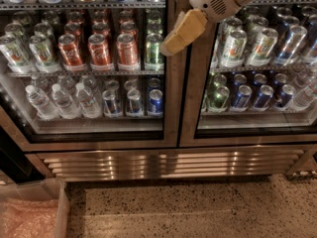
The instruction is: Open left fridge door
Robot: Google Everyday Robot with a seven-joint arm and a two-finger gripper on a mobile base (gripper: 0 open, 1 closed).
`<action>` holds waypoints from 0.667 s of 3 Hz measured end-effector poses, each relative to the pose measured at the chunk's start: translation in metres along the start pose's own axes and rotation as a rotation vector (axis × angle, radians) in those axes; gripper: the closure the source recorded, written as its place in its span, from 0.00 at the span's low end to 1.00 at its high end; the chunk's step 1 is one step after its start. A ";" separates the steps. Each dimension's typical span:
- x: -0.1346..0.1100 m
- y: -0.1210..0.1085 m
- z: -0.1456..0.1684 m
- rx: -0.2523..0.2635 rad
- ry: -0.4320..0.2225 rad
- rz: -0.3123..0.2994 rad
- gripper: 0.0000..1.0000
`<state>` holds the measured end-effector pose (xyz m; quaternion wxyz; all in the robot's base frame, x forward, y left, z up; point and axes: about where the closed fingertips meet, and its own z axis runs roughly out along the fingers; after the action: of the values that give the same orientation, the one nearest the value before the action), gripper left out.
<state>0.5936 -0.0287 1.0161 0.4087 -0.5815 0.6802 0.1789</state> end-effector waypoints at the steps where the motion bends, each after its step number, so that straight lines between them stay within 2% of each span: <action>1: 0.003 -0.001 -0.003 0.000 0.000 0.000 0.27; 2: 0.005 -0.003 -0.007 0.000 0.000 0.000 0.50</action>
Offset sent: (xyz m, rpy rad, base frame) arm -0.0001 -0.0035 0.0000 0.0000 0.0000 0.0000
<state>0.5943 -0.0375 1.0170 0.4087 -0.5816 0.6802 0.1789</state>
